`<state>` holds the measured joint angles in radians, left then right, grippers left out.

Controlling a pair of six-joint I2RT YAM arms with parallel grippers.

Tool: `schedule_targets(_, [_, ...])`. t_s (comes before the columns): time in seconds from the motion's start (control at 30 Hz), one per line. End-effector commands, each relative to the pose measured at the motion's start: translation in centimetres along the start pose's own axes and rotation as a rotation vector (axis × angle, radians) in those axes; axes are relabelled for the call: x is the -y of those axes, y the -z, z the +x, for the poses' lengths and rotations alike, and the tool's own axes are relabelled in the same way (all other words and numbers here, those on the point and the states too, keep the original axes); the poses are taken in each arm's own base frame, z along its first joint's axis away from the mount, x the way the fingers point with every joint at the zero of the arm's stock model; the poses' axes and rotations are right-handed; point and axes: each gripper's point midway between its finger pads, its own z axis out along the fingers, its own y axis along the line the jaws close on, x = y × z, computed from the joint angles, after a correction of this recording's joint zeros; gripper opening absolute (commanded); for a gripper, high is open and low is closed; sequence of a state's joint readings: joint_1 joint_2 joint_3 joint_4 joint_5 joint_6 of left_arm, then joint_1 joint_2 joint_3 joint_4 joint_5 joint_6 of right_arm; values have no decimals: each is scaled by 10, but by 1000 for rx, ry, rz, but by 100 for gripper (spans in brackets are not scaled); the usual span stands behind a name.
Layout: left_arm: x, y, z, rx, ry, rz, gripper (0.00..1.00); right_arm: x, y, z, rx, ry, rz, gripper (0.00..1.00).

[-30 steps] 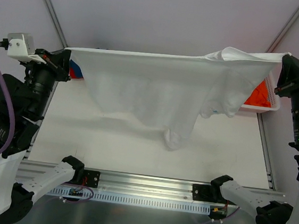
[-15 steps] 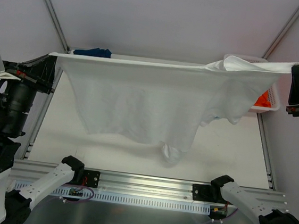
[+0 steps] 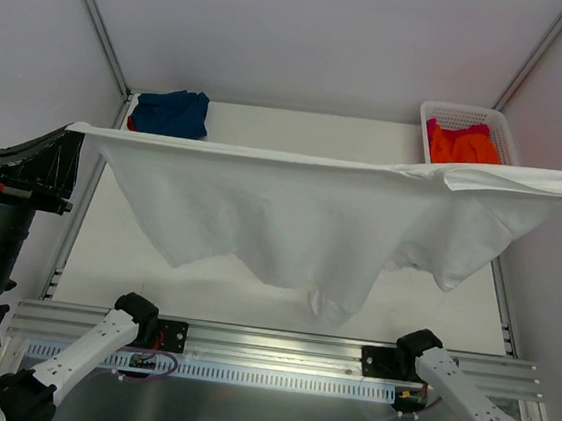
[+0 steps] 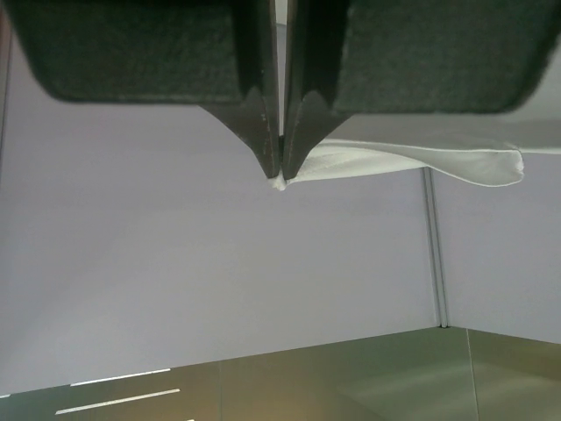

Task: Fold and stack the t-shirts
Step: Flatten the tshirt out

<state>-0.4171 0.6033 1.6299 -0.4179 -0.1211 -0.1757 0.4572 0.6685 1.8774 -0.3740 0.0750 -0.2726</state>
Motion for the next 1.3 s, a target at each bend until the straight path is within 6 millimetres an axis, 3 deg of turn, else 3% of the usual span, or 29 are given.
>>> schedule_targets(0.0, [-6,5,-14,53,12,-40,0,5,-3,-25,91,5,48,0])
schedule_targets(0.17, [-13,-8,22,-30,6,-65,0,0,-17,-1,28,-21,37,0])
schedule_targets(0.3, [-20,-15,57,-105,14,-92,0,-2,-30,40,-71,-51,35,0])
schedule_targets(0.4, [-25,-20,92,-181,31,-104,0,0,-31,68,-129,-70,48,0])
schedule_targets(0.57, [-29,-17,130,-259,54,-111,0,4,-20,100,-195,-97,80,0])
schedule_targets(1.03, [-39,4,198,-391,70,-115,0,10,16,206,-429,-191,158,0])
schedule_targets(1.27, [-45,12,225,-439,81,-135,0,11,13,236,-497,-189,169,0])
